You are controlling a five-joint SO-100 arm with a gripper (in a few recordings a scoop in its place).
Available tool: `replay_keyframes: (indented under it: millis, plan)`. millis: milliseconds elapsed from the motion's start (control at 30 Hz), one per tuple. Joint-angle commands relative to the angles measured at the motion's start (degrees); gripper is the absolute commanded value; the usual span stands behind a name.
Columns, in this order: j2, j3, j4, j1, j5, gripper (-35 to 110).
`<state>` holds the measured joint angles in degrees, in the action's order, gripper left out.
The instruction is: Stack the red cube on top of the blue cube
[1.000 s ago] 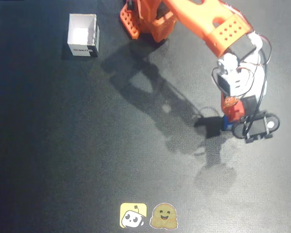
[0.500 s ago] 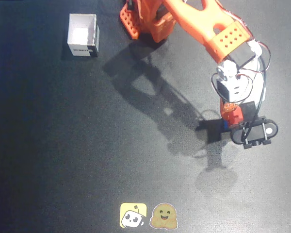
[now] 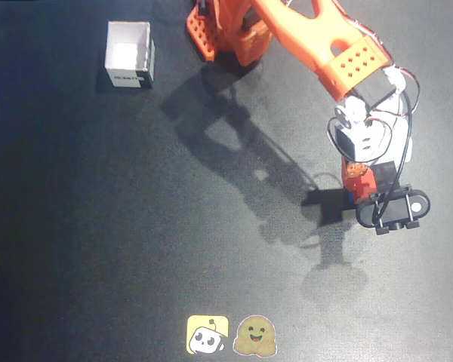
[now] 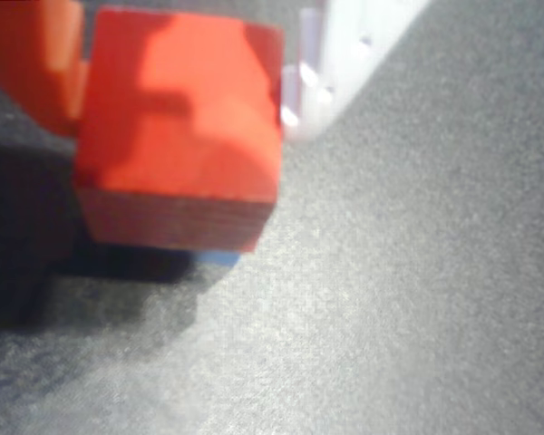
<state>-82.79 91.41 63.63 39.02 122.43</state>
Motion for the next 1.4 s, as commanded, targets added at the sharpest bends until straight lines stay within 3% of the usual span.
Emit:
replay_keyframes:
  millis: [0, 367, 867, 967, 1033, 1367]
  plan:
    - [-0.6, -2.1, -0.6, -0.3, 0.9, 13]
    - [-0.8, -1.8, -2.1, -0.2, 1.3, 23]
    - [-8.3, -0.9, -3.2, -0.9, -1.6, 24]
    - [-13.0, 0.7, -3.2, -2.2, -3.9, 16]
    - [-16.8, 2.6, -3.2, -3.4, -4.8, 0]
    - [-46.5, 31.4, -5.8, -17.7, -18.9, 0]
